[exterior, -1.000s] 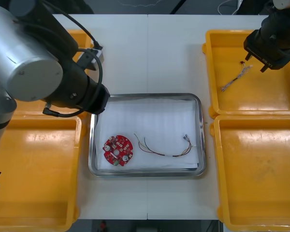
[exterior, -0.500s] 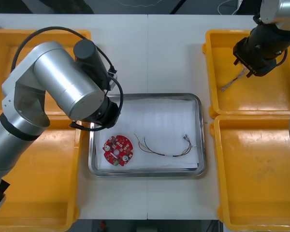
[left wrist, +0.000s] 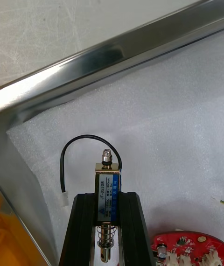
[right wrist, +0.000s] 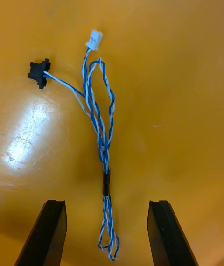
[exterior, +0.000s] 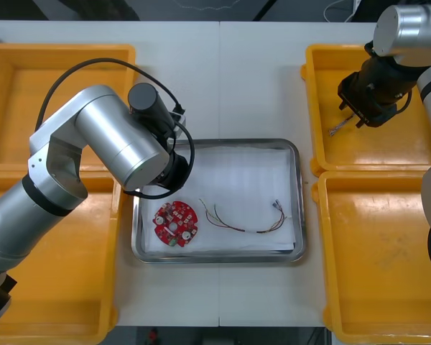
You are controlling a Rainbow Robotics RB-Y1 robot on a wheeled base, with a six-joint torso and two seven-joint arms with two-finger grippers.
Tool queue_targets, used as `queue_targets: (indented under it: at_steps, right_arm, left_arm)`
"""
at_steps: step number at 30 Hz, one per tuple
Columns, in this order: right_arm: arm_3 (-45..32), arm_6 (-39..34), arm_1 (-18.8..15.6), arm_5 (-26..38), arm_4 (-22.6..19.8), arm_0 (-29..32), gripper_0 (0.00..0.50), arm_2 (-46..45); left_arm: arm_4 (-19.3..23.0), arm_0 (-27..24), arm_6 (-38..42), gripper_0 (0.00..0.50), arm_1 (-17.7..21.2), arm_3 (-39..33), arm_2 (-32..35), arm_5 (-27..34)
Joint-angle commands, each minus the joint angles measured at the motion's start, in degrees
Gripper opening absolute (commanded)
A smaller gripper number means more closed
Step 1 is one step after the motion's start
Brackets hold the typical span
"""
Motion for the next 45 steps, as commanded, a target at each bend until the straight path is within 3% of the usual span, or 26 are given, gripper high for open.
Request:
queue_targets:
  at_steps: [1, 8, 9, 11, 13, 14, 25, 29, 30, 31, 33, 34, 35, 41, 45]
  right_arm:
    - [1.74, -3.48, 0.85, -1.80, -0.49, -2.88, 0.500, 0.23]
    - [3.23, -3.74, 1.11, -2.24, -0.84, -2.88, 0.500, 0.23]
    - [3.49, -3.83, 1.20, -2.24, -0.93, -2.79, 0.500, 0.23]
    - [3.67, -4.01, 1.38, -2.51, -1.11, -2.53, 0.500, 0.49]
    - [3.67, -4.27, 1.46, -2.59, -1.37, -2.27, 0.500, 1.02]
    - [3.67, -4.27, 1.38, -2.68, -1.46, -2.18, 0.500, 1.20]
    - [3.67, -5.06, 1.38, -3.56, -2.95, -0.42, 0.500, 2.87]
    - [3.67, -5.15, 1.38, -3.47, -3.04, 0.11, 0.500, 3.31]
    - [3.67, -5.06, 1.38, -3.47, -3.04, 0.28, 0.479, 3.57]
    - [3.67, -5.15, 1.38, -3.56, -2.86, 0.37, 0.419, 3.66]
    - [3.67, -5.15, 1.38, -3.47, -2.78, 0.46, 0.144, 3.83]
    - [3.67, -5.15, 1.38, -3.47, -2.69, 0.46, 0.038, 3.83]
    - [3.67, -5.06, 1.29, -3.47, -2.69, 0.46, 0.000, 3.83]
    - [2.97, -4.62, 0.59, -1.98, -2.34, 0.46, 0.000, 3.83]
    - [-0.55, -4.88, -0.38, 2.68, -2.25, 0.37, 0.000, 3.83]
  left_arm:
    - [-1.79, 0.14, 6.32, 0.003, -1.17, -0.81, -2.01, -1.12]
    - [-2.14, 1.11, 6.67, 0.012, -1.17, -0.81, -2.36, -2.09]
    - [-2.14, 1.29, 6.67, 0.058, -1.17, -0.81, -2.36, -2.18]
    - [-2.22, 1.29, 6.67, 0.237, -1.17, -0.81, -2.36, -2.26]
    - [-2.22, 1.20, 6.67, 0.483, -1.17, -0.81, -2.54, -2.35]
    - [-2.22, 1.29, 6.76, 0.500, -1.26, -0.81, -2.54, -2.35]
    - [-2.49, 1.20, 8.16, 0.500, -1.43, -1.96, -2.19, -2.18]
    - [-2.40, 1.20, 8.78, 0.500, -1.52, -4.42, 0.10, 0.55]
    - [-2.14, 1.20, 8.95, 0.500, -1.52, -5.30, 0.89, 1.60]
    - [-1.70, 1.20, 9.04, 0.500, -1.52, -6.00, 1.85, 2.39]
    - [-0.82, 1.20, 9.22, 0.500, -1.43, -7.05, 3.44, 4.06]
    - [0.41, 1.02, 9.22, 0.500, -1.43, -8.20, 5.37, 5.82]
    - [1.20, 0.76, 9.22, 0.500, -1.35, -8.72, 6.78, 7.14]
    - [7.44, -3.28, 9.39, 0.500, -0.64, -9.69, 15.48, 16.54]
    - [10.34, -6.18, 9.48, 0.500, 0.41, -7.84, 20.49, 18.44]
